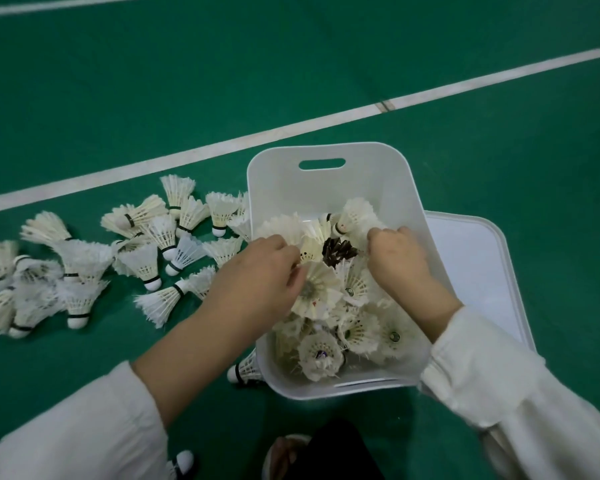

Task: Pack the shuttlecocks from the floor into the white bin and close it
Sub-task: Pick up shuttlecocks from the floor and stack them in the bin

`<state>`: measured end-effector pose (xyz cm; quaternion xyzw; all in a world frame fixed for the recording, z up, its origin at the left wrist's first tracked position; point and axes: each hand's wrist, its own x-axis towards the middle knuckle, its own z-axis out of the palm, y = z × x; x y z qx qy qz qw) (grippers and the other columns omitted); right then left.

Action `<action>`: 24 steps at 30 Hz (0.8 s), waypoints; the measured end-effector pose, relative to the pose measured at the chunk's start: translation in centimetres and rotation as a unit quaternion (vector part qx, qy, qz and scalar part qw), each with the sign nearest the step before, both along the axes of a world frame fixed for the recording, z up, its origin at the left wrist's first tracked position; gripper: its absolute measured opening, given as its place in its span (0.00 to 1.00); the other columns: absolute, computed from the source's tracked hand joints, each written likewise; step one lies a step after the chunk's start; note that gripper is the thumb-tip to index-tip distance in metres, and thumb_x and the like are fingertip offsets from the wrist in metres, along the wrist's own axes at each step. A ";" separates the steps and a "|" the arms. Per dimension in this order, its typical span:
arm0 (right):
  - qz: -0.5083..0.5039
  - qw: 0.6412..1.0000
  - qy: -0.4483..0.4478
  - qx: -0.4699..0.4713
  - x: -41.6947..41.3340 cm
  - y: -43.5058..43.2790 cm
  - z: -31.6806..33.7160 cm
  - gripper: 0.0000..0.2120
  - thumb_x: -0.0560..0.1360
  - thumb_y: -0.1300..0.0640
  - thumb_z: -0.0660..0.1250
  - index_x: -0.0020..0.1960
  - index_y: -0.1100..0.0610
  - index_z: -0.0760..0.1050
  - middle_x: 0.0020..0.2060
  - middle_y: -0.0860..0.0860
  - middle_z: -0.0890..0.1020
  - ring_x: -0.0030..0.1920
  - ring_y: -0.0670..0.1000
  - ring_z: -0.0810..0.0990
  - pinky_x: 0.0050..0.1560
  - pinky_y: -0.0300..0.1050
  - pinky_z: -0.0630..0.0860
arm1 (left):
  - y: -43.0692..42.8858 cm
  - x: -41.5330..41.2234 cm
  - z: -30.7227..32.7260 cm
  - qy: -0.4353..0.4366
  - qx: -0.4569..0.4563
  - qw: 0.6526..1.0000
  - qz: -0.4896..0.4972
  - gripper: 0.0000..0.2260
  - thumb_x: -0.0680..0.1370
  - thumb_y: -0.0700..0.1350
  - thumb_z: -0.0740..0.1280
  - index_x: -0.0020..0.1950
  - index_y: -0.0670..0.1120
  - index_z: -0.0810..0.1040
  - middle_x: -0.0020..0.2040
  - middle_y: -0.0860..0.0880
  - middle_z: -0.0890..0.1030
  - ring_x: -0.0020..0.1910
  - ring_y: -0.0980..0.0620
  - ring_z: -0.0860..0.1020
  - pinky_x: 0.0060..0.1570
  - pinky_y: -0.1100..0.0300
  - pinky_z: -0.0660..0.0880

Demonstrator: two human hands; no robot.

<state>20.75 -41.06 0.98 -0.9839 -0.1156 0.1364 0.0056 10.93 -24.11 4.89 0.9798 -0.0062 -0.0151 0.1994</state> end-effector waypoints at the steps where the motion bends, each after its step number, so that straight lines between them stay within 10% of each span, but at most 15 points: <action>1: 0.008 1.000 -0.017 -0.002 0.0 0.0 0.7 0.14 0.75 0.67 0.56 0.58 0.62 0.71 0.54 0.59 0.77 0.57 0.60 0.70 0.48 0.50 0.69 | 0.0 0.1 0.0 -0.004 -0.004 1.000 0.003 0.13 0.79 0.53 0.56 0.50 0.48 0.76 0.47 0.53 0.75 0.46 0.55 0.73 0.42 0.60 0.72; 4: 0.042 0.986 -0.106 0.118 -1.2 0.1 3.5 0.18 0.76 0.63 0.58 0.65 0.56 0.69 0.60 0.54 0.74 0.58 0.56 0.72 0.57 0.49 0.69 | 0.0 0.7 0.3 -0.012 -0.015 1.000 0.011 0.13 0.79 0.53 0.56 0.50 0.47 0.76 0.46 0.53 0.74 0.44 0.54 0.73 0.42 0.60 0.70; 8: 0.076 0.914 0.169 0.360 -3.8 1.2 6.7 0.17 0.73 0.60 0.63 0.59 0.46 0.70 0.52 0.41 0.75 0.47 0.48 0.77 0.46 0.42 0.75 | 0.0 1.6 0.5 -0.019 -0.032 0.999 0.030 0.11 0.79 0.51 0.58 0.49 0.45 0.76 0.46 0.50 0.74 0.43 0.52 0.73 0.40 0.58 0.68; 14: 0.033 0.921 0.158 0.355 -3.7 1.8 4.7 0.17 0.73 0.57 0.67 0.58 0.45 0.68 0.44 0.46 0.75 0.45 0.49 0.77 0.49 0.50 0.78 | -0.3 2.4 0.2 0.016 -0.054 0.998 0.025 0.10 0.80 0.49 0.59 0.48 0.43 0.75 0.44 0.50 0.71 0.43 0.50 0.72 0.41 0.59 0.65; 19: -0.065 0.927 -0.030 0.368 0.7 2.3 4.7 0.09 0.74 0.63 0.62 0.52 0.54 0.67 0.41 0.52 0.78 0.39 0.54 0.77 0.40 0.51 0.74 | 0.4 3.0 2.3 -0.002 -0.144 0.987 0.071 0.16 0.80 0.52 0.57 0.65 0.49 0.67 0.55 0.49 0.77 0.53 0.52 0.76 0.51 0.62 0.71; 22: -0.116 0.933 -0.074 0.331 3.9 2.2 3.4 0.05 0.75 0.64 0.59 0.49 0.57 0.67 0.35 0.50 0.73 0.35 0.52 0.72 0.36 0.49 0.70 | 1.9 3.0 2.8 -0.036 -0.157 0.982 0.100 0.22 0.80 0.45 0.59 0.72 0.52 0.55 0.47 0.46 0.80 0.41 0.49 0.79 0.41 0.55 0.76; 24: -0.107 0.951 -0.038 0.289 4.5 2.8 1.7 0.05 0.76 0.65 0.58 0.51 0.60 0.69 0.38 0.53 0.76 0.38 0.55 0.73 0.37 0.49 0.70 | 2.7 3.0 2.5 -0.033 -0.126 0.987 0.092 0.14 0.80 0.43 0.58 0.66 0.48 0.63 0.43 0.47 0.79 0.36 0.50 0.76 0.36 0.53 0.73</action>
